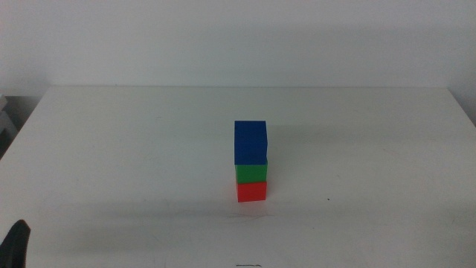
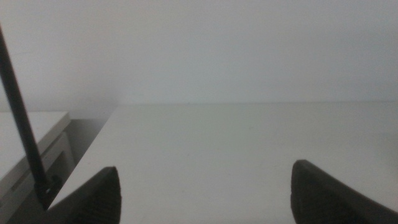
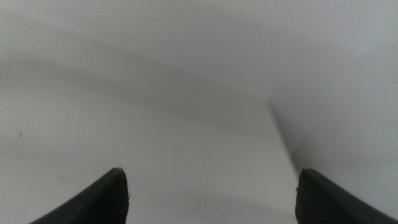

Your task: Stack red cubes first, then green, then blue cubes in a specific spot.

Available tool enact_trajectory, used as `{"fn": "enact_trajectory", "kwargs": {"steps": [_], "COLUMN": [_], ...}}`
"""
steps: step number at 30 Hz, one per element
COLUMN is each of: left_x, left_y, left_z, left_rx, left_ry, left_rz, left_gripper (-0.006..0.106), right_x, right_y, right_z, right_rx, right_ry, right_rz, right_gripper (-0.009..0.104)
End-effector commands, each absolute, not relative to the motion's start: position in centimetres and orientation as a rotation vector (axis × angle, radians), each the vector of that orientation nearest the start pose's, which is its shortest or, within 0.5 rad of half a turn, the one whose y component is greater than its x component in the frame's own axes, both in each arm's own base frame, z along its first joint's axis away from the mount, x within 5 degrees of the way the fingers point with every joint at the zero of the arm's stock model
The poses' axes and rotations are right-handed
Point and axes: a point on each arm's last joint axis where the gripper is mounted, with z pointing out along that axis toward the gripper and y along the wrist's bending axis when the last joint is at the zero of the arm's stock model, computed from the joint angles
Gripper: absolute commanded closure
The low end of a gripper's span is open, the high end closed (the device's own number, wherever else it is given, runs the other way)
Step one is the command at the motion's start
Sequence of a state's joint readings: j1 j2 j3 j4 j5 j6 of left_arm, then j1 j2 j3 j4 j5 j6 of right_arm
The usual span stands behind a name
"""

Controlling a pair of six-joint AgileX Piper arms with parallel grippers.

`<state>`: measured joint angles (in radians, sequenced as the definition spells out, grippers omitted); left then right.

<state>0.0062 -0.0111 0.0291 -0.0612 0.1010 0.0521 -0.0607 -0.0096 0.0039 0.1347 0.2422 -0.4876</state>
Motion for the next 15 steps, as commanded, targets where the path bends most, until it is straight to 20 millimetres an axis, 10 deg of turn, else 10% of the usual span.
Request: {"fn": "enact_trajectory", "kwargs": {"steps": [1, 15], "left_x": [5.49, 5.49], "left_y": [0.04, 0.04], "left_z": [20.26, 20.20], "left_rx": [-0.025, -0.020], "left_ry": [1.512, 1.521], "left_rz": [-0.011, -0.007], "left_gripper": [0.007, 0.007], "right_x": [5.44, 5.42], "right_y": [-0.12, 0.03], "right_z": [19.44, 19.41], "right_rx": [-0.236, -0.196], "right_ry": [1.628, 1.643], "right_rz": [-0.283, -0.219], "right_gripper": [0.001, 0.001]}}
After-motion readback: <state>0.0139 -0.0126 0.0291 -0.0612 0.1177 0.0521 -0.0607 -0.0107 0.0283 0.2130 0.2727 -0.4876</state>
